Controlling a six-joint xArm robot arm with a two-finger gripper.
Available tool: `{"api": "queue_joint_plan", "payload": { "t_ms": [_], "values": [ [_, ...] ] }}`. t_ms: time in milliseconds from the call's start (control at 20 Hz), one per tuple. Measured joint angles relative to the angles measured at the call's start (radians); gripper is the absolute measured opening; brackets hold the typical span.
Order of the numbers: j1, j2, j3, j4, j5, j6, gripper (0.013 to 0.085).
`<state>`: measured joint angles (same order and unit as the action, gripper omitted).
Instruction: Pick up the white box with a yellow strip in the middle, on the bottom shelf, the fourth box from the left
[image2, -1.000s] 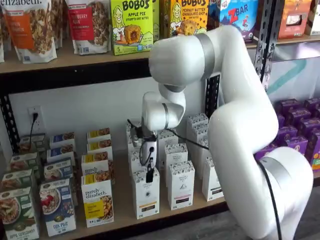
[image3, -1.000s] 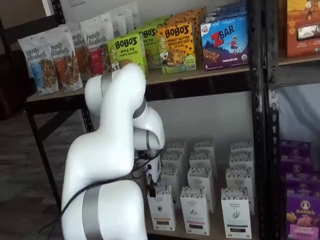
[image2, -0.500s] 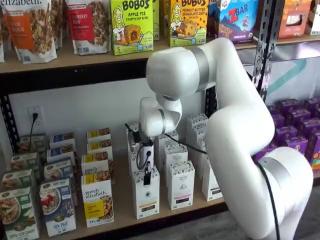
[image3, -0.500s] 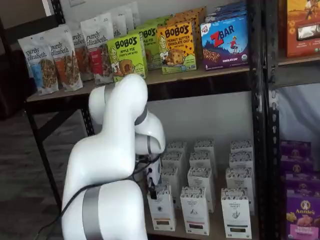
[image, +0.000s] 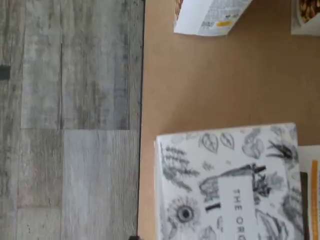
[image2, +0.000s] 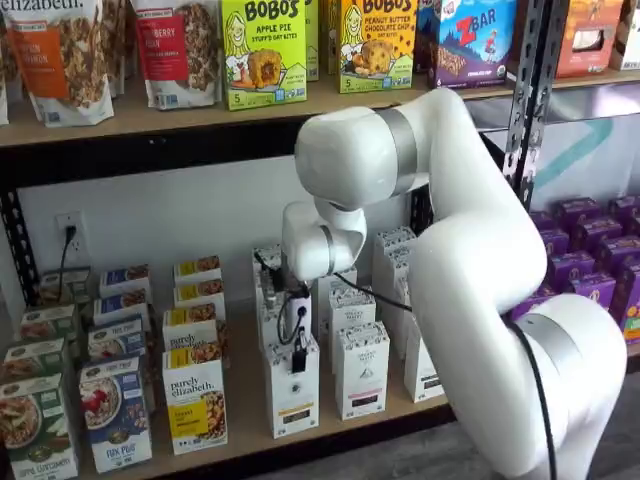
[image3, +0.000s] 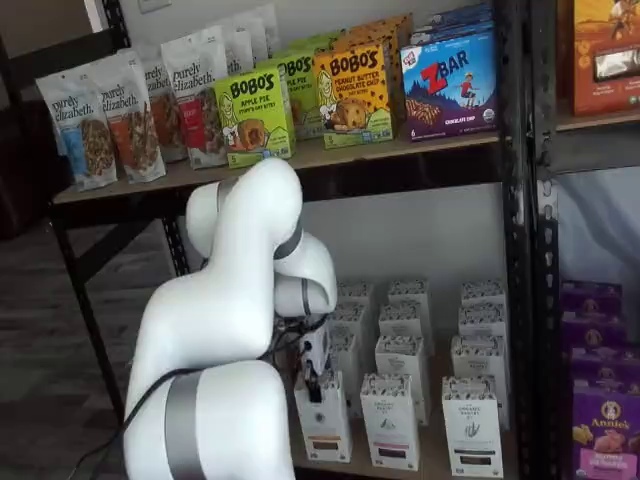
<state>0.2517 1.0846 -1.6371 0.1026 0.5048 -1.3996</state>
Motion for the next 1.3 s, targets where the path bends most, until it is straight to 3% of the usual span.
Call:
{"api": "queue_joint_plan", "payload": {
  "t_ms": [300,850,950,1100,1250,1300],
  "values": [
    [-0.008,0.028,-0.054,-0.028,0.085,0.017,0.085],
    [0.001,0.056,-0.073,-0.02,0.098,0.019,0.085],
    [0.002,0.056,-0.068,-0.012,0.087,0.013,0.077],
    [0.003,0.055,-0.061,0.008,0.075,-0.003,0.073],
    [0.005,0.055,-0.058,0.014,0.068,-0.007,0.061],
    [0.005,0.056,-0.059,0.01,0.07,-0.003,0.061]
  ]
}}
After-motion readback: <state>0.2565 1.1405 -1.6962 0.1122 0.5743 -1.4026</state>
